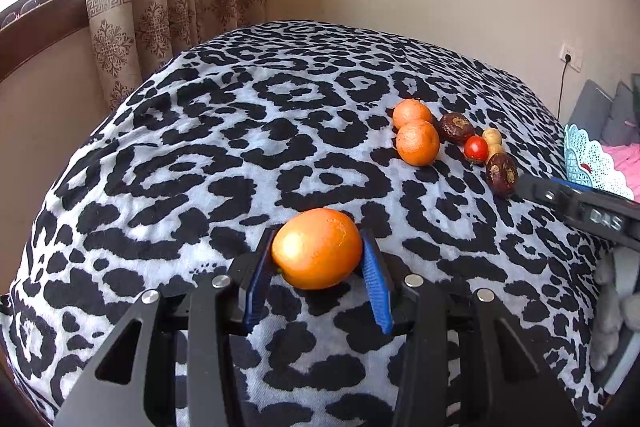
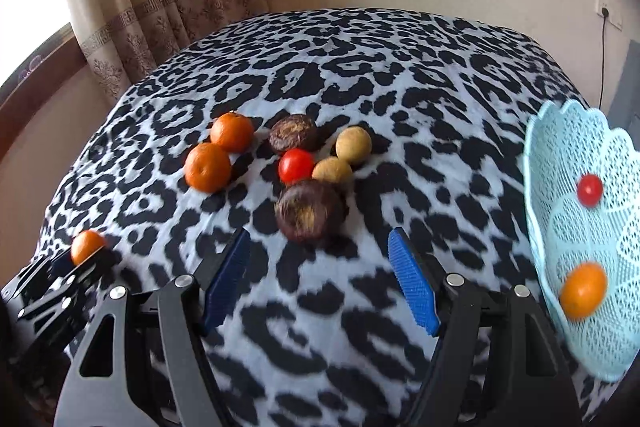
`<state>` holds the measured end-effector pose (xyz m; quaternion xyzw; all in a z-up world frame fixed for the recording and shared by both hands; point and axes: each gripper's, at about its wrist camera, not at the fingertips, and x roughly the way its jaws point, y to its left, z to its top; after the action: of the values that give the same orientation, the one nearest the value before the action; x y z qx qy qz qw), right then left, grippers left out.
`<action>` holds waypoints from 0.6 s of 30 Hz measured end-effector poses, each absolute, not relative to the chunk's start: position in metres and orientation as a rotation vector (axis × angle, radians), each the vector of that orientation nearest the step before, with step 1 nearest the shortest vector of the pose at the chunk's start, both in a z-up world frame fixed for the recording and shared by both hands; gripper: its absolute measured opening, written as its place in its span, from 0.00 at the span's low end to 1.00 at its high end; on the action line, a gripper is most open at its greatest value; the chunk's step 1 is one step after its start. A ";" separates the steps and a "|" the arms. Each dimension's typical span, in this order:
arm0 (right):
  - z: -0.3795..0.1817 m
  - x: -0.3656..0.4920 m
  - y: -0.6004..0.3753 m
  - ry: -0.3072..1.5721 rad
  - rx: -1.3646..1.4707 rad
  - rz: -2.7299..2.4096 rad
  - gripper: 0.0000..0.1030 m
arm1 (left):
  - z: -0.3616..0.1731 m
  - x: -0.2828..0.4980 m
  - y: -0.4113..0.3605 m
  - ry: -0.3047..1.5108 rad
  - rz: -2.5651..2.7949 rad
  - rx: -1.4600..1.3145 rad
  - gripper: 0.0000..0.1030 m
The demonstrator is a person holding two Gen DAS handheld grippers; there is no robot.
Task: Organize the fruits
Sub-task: 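Grasp the dark brown fruit with the right tool while the left tool holds the orange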
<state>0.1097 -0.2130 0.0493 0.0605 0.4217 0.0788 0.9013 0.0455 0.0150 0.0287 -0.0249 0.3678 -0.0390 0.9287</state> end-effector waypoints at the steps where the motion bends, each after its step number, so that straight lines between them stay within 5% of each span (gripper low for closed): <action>1: 0.048 0.115 -0.211 0.873 0.117 0.159 0.71 | 0.028 0.046 0.015 0.756 -0.082 -0.053 0.41; 4: 0.043 0.128 -0.206 0.881 0.096 0.149 0.70 | 0.028 0.047 0.015 0.760 -0.083 -0.055 0.41; 14: 0.029 0.139 -0.195 0.895 0.059 0.159 0.41 | 0.025 0.049 0.015 0.772 -0.087 -0.064 0.41; 18: 0.032 0.131 -0.189 0.883 0.037 0.170 0.41 | 0.024 0.051 0.014 0.777 -0.089 -0.065 0.41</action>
<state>0.1310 -0.1892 0.0325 0.0177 0.4266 0.0820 0.9006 0.0511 0.0141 0.0241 -0.0318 0.3788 -0.0434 0.9239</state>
